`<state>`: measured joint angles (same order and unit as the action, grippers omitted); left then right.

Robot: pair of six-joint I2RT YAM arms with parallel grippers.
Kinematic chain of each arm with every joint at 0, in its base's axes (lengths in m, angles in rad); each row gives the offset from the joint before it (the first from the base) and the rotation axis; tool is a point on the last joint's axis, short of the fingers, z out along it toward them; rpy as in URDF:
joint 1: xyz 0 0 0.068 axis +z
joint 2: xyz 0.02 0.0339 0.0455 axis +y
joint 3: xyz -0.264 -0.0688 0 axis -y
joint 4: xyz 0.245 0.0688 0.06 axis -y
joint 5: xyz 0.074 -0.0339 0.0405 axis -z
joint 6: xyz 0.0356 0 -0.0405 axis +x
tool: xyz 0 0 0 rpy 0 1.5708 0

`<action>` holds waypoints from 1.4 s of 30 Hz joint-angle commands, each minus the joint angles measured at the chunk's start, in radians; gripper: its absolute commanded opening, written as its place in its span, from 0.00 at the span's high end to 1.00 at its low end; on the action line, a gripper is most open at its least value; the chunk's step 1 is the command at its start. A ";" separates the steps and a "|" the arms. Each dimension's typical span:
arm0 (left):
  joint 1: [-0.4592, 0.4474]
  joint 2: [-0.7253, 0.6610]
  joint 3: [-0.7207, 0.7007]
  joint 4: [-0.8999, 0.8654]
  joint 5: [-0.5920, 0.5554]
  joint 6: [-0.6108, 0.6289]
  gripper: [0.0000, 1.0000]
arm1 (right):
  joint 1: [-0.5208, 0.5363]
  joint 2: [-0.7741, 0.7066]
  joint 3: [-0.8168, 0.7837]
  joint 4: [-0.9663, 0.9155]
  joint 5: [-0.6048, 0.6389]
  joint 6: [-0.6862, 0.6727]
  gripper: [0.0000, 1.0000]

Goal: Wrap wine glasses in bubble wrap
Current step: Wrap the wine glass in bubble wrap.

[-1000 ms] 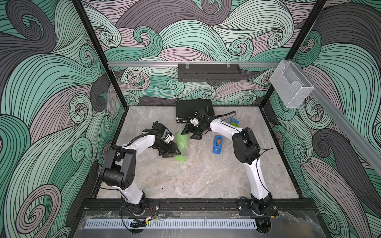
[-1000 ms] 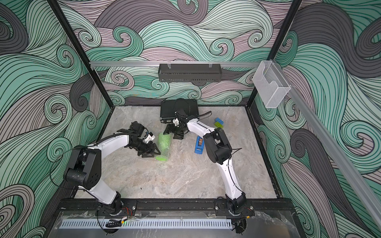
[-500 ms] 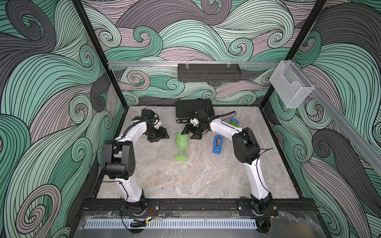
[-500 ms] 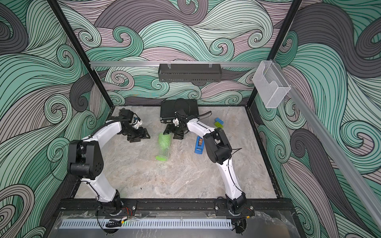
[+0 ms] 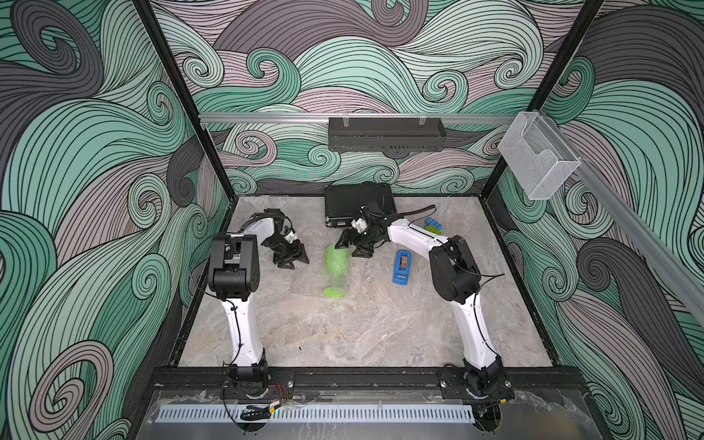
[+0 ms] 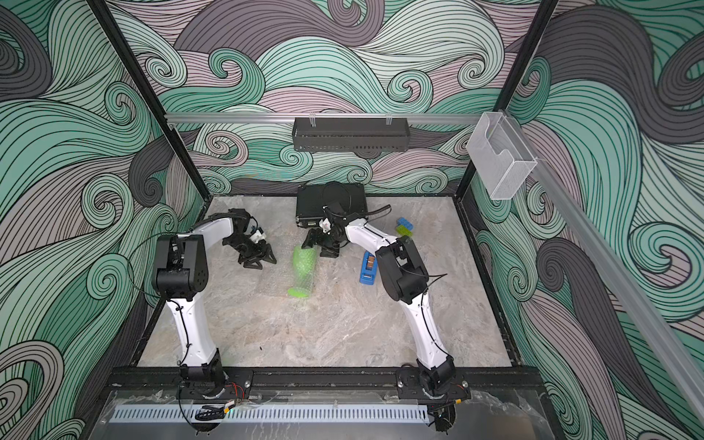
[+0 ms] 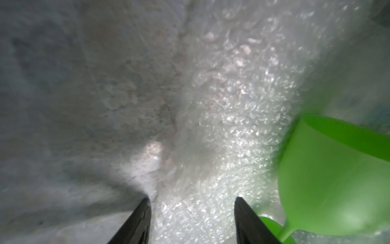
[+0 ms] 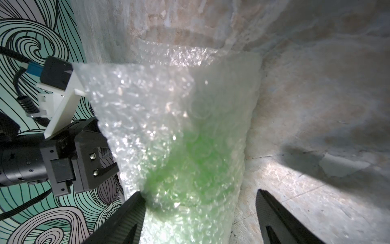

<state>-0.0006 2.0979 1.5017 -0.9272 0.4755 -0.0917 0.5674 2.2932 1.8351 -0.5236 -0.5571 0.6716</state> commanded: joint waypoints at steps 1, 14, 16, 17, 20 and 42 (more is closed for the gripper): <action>0.013 0.053 0.003 -0.055 0.148 0.025 0.41 | -0.001 0.018 0.007 -0.052 0.036 -0.006 0.16; 0.077 0.028 -0.017 -0.029 0.478 -0.031 0.35 | -0.001 0.016 0.004 -0.050 0.027 -0.006 0.18; 0.081 0.025 -0.023 -0.016 0.509 -0.050 0.33 | 0.000 0.014 0.004 -0.049 0.028 -0.006 0.18; 0.083 0.023 -0.025 -0.008 0.523 -0.058 0.32 | 0.000 0.014 0.005 -0.049 0.028 -0.006 0.18; 0.091 0.019 -0.026 0.008 0.552 -0.084 0.29 | 0.000 0.014 0.004 -0.050 0.026 -0.006 0.19; 0.100 0.092 0.045 0.189 0.594 -0.133 0.21 | 0.002 0.011 0.002 -0.051 0.025 -0.006 0.21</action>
<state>0.0914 2.1532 1.5032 -0.7708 1.0557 -0.2214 0.5674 2.2932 1.8362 -0.5220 -0.5640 0.6697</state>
